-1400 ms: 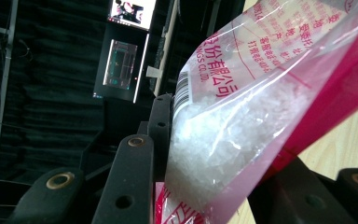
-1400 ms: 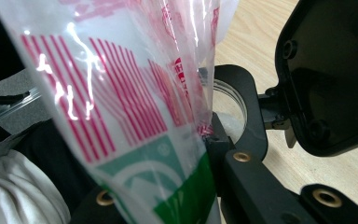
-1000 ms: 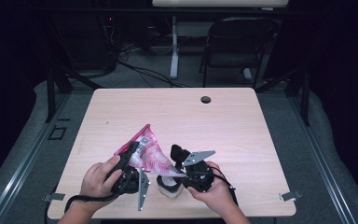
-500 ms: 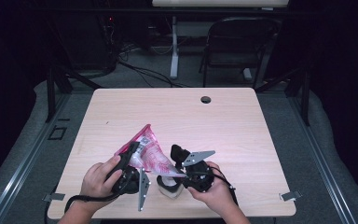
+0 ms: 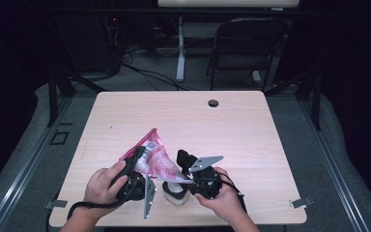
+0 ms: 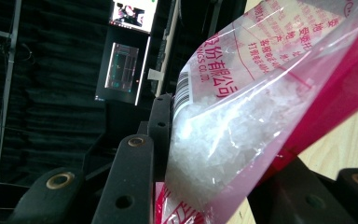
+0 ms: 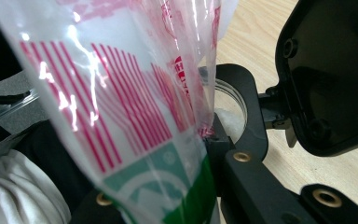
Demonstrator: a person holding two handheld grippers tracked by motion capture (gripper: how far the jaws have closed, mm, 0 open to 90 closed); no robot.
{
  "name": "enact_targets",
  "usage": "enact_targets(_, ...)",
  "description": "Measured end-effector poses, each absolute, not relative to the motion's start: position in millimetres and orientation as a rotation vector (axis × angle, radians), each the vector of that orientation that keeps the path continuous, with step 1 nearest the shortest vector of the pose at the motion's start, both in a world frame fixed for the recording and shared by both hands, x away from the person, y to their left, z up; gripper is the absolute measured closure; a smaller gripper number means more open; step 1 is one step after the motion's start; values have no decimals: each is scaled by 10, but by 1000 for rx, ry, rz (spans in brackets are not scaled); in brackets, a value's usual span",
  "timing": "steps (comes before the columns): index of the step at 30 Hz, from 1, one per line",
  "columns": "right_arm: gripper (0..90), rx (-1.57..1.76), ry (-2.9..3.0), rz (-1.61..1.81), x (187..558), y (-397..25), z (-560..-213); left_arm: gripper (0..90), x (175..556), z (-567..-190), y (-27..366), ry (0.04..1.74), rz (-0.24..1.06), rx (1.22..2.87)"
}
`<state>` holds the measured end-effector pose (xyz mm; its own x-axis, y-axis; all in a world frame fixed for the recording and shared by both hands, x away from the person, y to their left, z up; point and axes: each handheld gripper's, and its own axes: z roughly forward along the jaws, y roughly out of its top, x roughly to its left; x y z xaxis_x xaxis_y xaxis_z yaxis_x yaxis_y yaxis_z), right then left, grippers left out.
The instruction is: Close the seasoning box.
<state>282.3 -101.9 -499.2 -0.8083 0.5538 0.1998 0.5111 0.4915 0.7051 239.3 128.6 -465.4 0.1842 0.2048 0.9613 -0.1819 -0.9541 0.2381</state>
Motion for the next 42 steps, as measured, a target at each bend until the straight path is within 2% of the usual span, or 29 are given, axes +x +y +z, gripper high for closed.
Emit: enact_targets(42, 899, 955, 2659, 1236, 2821, -1018, -4989, 706, 2370, -4632, 1268, 22, 1834, 2155)
